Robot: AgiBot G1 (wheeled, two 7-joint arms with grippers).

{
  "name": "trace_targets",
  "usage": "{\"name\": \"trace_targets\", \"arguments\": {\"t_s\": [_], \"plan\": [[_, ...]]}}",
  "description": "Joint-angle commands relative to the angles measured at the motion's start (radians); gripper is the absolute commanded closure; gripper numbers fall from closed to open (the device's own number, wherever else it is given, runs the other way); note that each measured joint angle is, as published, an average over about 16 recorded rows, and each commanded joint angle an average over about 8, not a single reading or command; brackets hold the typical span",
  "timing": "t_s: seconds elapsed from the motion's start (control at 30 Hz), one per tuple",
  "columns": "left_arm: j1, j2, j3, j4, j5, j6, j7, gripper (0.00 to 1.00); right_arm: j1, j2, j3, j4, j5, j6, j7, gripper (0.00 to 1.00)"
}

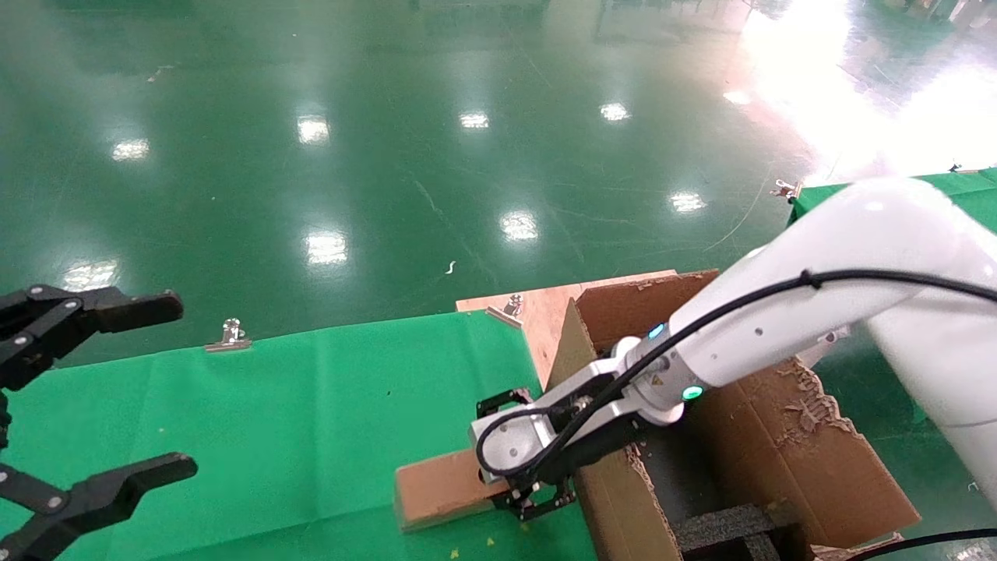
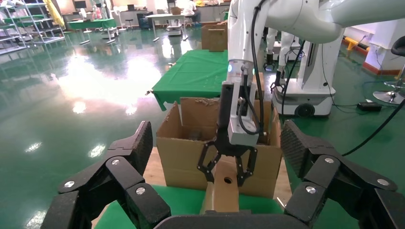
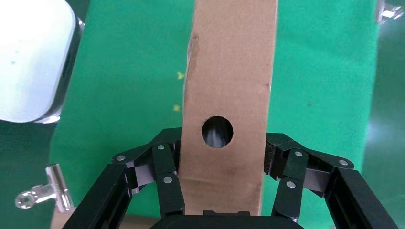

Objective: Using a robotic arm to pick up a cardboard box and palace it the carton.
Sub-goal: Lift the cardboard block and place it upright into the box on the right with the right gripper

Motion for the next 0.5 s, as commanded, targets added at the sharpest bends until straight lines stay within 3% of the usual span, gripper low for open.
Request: {"name": "trace_targets", "arguments": {"t_s": [0.03,0.27,0.5], "plan": [[0.0,0.0,0.0,0.0,0.0,0.0,0.0,0.0,0.01,-0.002,0.004,-0.007,0.006,-0.006,-0.009,1.0],[0.0,0.0,0.0,0.0,0.0,0.0,0.0,0.0,0.172,0.023,-0.015,-0.056,0.101,-0.043,-0.078,1.0],[0.0,0.0,0.0,0.0,0.0,0.0,0.0,0.0,0.373,0.071,-0.105,-0.122,0.223,-0.048,-0.123,1.0]]}}
